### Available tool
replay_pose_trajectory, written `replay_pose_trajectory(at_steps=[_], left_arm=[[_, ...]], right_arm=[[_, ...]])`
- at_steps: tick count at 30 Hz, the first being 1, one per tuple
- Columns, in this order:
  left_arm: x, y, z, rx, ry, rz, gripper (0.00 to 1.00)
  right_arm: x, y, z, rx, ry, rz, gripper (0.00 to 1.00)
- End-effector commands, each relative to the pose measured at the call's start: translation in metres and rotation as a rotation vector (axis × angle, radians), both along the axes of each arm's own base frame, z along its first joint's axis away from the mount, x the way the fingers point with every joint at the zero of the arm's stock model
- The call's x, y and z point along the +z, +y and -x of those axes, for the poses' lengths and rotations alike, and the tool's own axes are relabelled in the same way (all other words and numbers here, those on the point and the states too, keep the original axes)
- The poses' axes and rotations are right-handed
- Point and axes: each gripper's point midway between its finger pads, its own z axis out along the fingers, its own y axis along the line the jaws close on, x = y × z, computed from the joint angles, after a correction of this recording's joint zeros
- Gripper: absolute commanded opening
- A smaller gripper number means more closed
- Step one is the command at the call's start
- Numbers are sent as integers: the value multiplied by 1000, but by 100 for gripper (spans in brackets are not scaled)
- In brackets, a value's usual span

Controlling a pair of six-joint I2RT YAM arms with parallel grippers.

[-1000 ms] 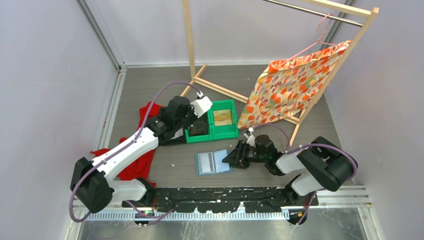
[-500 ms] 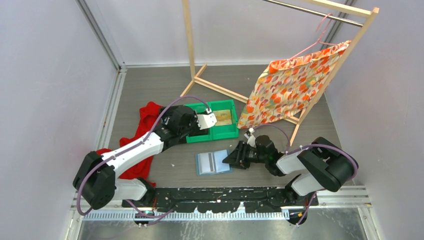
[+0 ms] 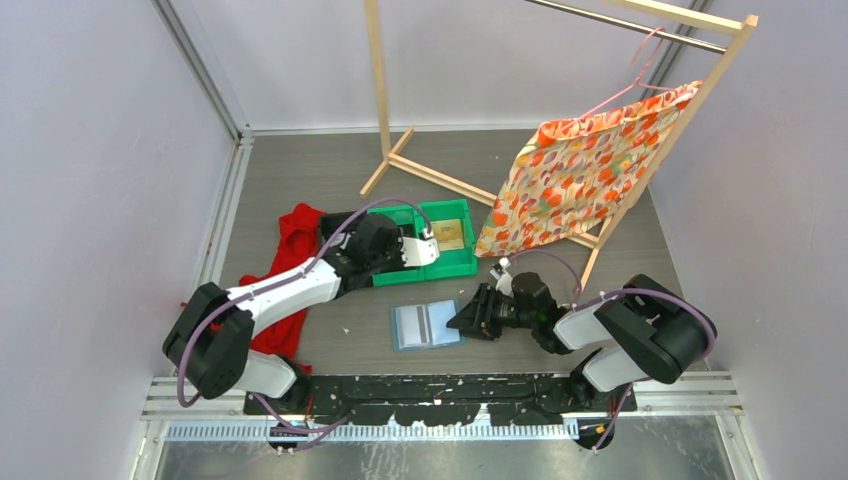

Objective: Take the credit cards out of the card holder
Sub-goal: Place the credit card in the storage box, then move the card holder to the center of the board.

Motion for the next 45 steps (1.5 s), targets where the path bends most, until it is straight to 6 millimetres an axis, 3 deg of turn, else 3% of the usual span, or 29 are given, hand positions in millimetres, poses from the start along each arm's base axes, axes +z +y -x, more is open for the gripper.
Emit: replay_pose_trajectory(at_steps=[1, 9, 22, 25, 32, 34, 35, 36, 40, 45], left_arm=[[-6, -7, -6, -35, -32, -14, 0], [-14, -5, -7, -7, -2, -32, 2], [22, -3, 7, 21, 4, 11, 41], [39, -4, 11, 39, -4, 52, 43], [119, -8, 40, 227, 93, 391, 51], [128, -5, 52, 305, 155, 485, 53], [130, -1, 56, 382, 173, 539, 54], [128, 3, 59, 466, 203, 589, 53], [100, 19, 78, 784, 342, 728, 53], [53, 8, 117, 1024, 629, 886, 45]], right_arm=[[10, 1, -6, -7, -58, -31, 48], [11, -1, -6, -15, -60, -38, 48], [15, -1, -9, -18, -69, -40, 48], [19, -2, -11, -26, -83, -31, 48], [34, -19, -13, -38, -155, 103, 49], [51, -25, -16, -31, -224, 145, 51], [48, -31, -12, -14, -231, 188, 52], [58, -34, -15, -3, -279, 216, 53], [65, -54, -18, 2, -325, 358, 54], [67, -50, -27, -11, -315, 388, 54]])
